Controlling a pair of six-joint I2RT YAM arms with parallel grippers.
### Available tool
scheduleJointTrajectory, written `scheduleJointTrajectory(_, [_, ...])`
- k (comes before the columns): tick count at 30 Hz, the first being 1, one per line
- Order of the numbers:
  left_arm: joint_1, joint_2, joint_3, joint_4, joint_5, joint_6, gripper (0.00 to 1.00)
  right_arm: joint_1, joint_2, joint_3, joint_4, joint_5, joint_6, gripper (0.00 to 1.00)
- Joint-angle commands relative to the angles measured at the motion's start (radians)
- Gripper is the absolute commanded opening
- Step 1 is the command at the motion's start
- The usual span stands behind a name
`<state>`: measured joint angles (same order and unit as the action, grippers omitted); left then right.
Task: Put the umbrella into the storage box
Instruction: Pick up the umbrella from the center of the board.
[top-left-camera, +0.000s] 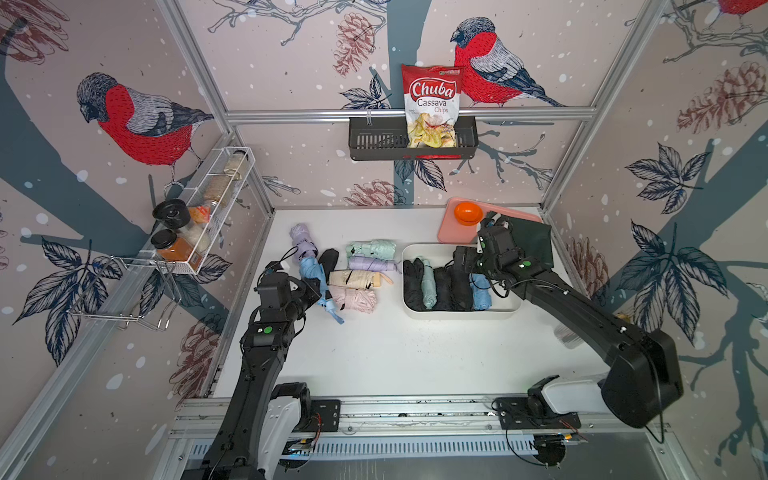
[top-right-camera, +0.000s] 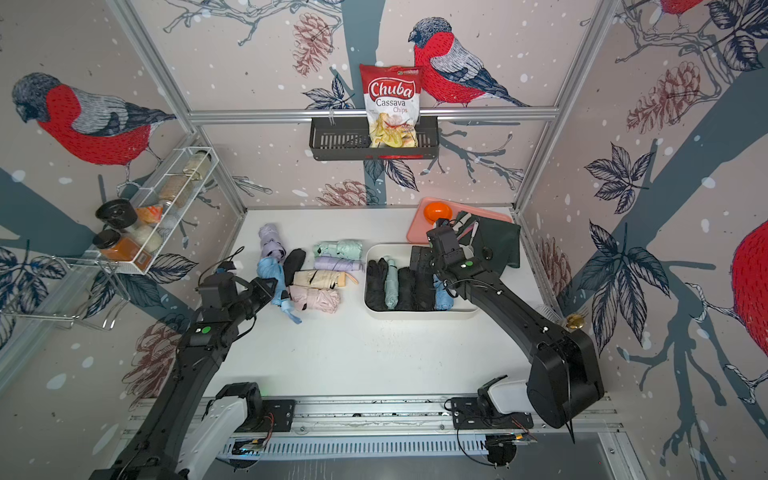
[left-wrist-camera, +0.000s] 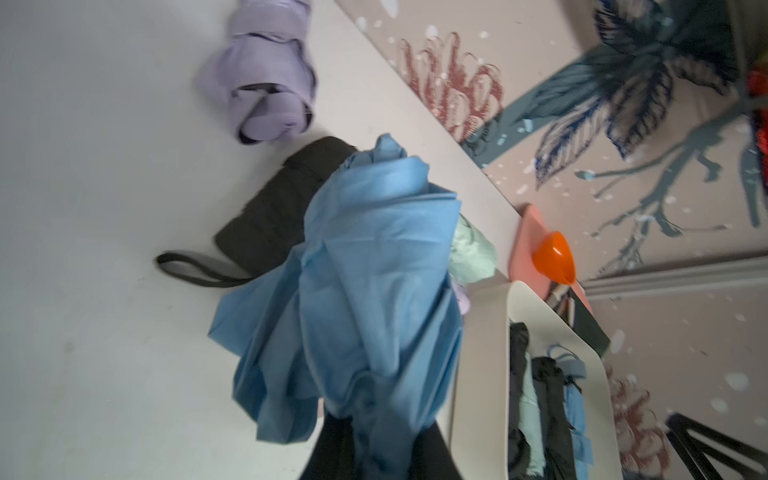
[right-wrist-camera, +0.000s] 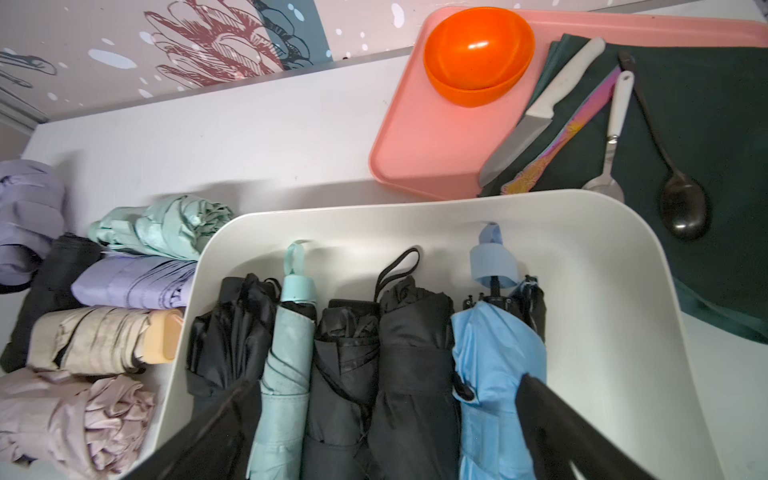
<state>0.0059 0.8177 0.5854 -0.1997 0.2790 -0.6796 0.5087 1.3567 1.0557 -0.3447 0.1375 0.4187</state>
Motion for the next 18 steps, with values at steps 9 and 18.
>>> scheduleJointTrajectory(9, [-0.331, 0.225, 0.078, 0.547, 0.239, 0.084, 0.00, -0.047, -0.080, -0.130, 0.357, -0.449, 0.111, 0.98])
scheduleJointTrajectory(18, [-0.408, 0.387, 0.159, 0.780, 0.376, 0.001, 0.00, -0.061, -0.136, -0.273, 0.806, -0.717, 0.278, 0.96])
